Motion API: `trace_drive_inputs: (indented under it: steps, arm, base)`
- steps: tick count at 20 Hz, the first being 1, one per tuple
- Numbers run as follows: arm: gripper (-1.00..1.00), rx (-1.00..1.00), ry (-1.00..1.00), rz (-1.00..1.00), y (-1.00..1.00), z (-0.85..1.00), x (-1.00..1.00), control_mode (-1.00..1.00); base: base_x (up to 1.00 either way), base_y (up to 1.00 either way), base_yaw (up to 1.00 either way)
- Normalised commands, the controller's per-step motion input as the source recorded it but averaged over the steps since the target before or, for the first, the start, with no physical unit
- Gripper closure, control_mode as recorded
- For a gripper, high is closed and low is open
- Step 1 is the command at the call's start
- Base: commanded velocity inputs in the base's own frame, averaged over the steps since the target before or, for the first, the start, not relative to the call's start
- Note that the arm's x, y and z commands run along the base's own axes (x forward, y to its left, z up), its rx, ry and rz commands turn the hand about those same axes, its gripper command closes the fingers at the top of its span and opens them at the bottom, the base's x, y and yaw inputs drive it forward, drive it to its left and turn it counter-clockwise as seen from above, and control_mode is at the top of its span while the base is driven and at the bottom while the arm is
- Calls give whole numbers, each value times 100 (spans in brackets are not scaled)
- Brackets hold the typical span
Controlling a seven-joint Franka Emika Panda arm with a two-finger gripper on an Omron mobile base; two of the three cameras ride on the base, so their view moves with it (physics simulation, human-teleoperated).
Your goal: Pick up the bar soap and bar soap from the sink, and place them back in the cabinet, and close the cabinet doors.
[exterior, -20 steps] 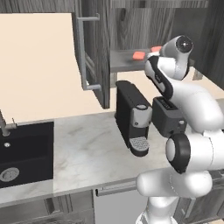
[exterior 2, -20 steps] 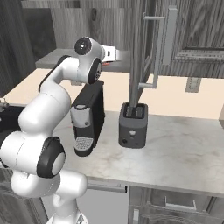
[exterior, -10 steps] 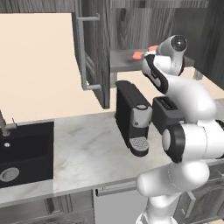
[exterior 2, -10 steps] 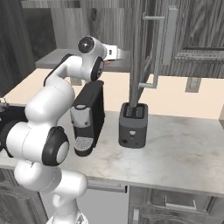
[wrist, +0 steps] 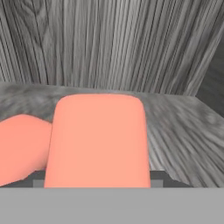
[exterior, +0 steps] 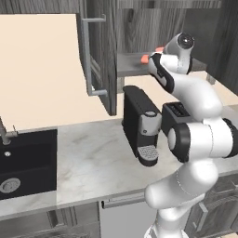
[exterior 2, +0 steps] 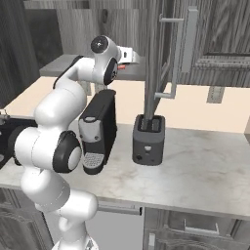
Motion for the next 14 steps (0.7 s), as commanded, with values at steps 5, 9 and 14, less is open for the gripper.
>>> trace_drive_inputs:
  steps: [5,9,14]
  arm:
    - [-100,0,0,0,0,-1,2,-100]
    - [-100,0,0,0,0,0,0,-100]
    - [-100,0,0,0,0,0,0,-100]
  base:
    - [0,0,0]
    - [0,0,0]
    - [0,0,0]
